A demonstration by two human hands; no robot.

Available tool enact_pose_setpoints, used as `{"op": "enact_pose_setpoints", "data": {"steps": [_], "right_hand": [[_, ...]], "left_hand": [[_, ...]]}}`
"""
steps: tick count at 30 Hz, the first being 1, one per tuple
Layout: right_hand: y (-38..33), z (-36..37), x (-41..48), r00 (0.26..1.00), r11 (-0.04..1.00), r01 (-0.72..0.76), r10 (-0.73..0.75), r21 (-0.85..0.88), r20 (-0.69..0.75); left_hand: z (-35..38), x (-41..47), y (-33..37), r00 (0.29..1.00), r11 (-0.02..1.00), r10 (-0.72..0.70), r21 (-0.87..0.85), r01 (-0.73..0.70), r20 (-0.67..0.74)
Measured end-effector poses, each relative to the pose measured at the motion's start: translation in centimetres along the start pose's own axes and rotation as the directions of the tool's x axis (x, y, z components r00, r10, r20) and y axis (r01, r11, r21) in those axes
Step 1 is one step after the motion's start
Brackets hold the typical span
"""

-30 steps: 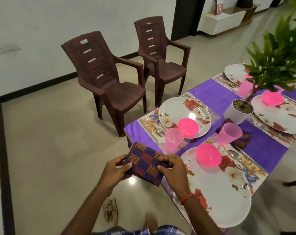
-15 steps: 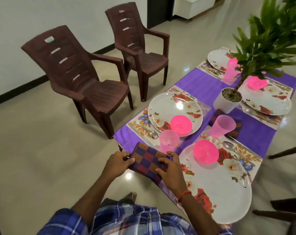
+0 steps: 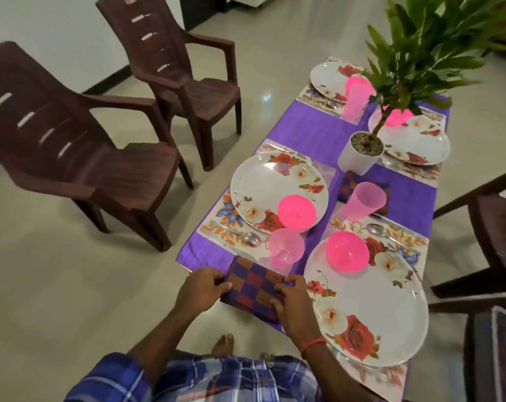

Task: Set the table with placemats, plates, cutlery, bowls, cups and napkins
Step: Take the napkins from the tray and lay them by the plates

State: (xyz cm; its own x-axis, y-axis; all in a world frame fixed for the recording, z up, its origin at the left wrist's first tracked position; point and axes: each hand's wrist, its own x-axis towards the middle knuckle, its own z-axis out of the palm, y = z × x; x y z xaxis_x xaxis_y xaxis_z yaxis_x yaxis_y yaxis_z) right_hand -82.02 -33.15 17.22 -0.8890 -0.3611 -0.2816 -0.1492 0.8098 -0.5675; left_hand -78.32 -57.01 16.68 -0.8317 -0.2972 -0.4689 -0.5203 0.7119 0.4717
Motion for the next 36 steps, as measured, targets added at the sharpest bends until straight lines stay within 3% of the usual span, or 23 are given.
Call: {"op": "enact_pose_setpoints", "data": {"steps": [5,11,15,20,26,29,36], "right_hand": [[0.2,1.0,-0.2,1.0,0.997,0.005,-0.006,-0.075,-0.011],[0.1,0.6,-0.7,1.0,0.987,0.022,-0.019,-0.159,0.025],[0.4,0.0,-1.7,0.998,0.997,0.02,-0.025,-0.075,-0.065],[1.3,-1.3,-3.8,0.983,1.0,-0.002,-0.003,-0.03,-0.184],[3.4,-3.5,-8.3,0.935,0.996,-0.089,0.088,0.01,-0.343],[4.8,-4.4,-11.0,0.91,0.987,-0.154,0.156,0.038,-0.384],[8.6,-6.3,-17.3,0.818,0.956,-0.258,0.293,0.14,-0.494]], "left_hand": [[-0.4,1.0,0.0,0.997,0.974,0.077,0.216,-0.072,-0.015],[-2.2,1.8,0.3,0.984,0.872,0.178,0.463,-0.159,0.003],[-3.5,2.3,1.1,0.931,0.833,0.344,0.418,-0.362,0.121],[-3.5,1.2,4.0,0.761,0.734,0.506,0.261,-0.627,0.406],[-0.3,-2.2,9.9,0.515,0.571,0.679,0.064,-0.818,0.524],[1.5,-4.0,13.1,0.384,0.442,0.77,0.008,-0.897,0.51],[5.8,-5.8,17.7,0.247,0.271,0.897,-0.015,-0.962,0.366]]}}
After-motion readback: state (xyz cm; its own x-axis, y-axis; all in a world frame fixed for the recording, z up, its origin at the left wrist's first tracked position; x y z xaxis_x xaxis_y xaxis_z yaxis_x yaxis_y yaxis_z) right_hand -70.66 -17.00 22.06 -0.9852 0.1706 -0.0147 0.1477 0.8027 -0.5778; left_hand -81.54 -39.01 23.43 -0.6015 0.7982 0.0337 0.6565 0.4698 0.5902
